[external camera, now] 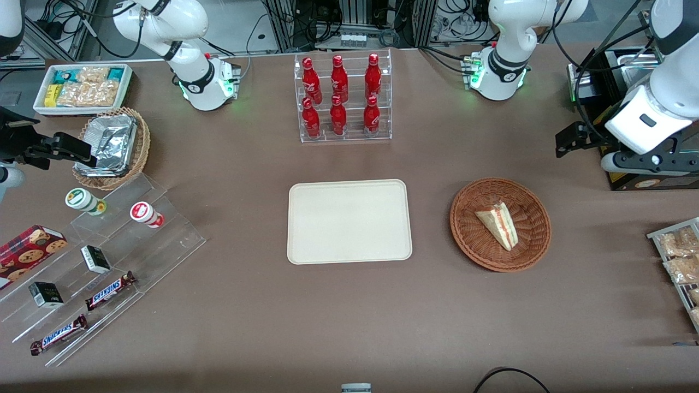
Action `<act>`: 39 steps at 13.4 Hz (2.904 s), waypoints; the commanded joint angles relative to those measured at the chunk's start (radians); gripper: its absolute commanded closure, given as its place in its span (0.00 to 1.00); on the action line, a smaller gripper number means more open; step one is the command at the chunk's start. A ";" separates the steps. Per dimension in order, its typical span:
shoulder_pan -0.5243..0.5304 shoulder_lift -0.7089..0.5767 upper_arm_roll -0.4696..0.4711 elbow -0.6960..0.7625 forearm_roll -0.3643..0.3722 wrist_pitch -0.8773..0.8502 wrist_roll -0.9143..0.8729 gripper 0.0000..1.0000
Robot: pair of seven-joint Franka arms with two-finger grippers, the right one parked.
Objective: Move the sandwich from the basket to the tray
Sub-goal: 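Move the left gripper over the wicker basket toward the sandwich, then lower the left gripper and close it on the wrapped sandwich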
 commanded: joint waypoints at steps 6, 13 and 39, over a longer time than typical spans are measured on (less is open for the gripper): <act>-0.014 0.015 0.008 -0.123 0.001 0.143 -0.014 0.00; -0.013 -0.029 0.008 -0.425 0.001 0.448 -0.034 0.00; -0.111 0.287 0.007 -0.578 0.118 0.895 -0.893 1.00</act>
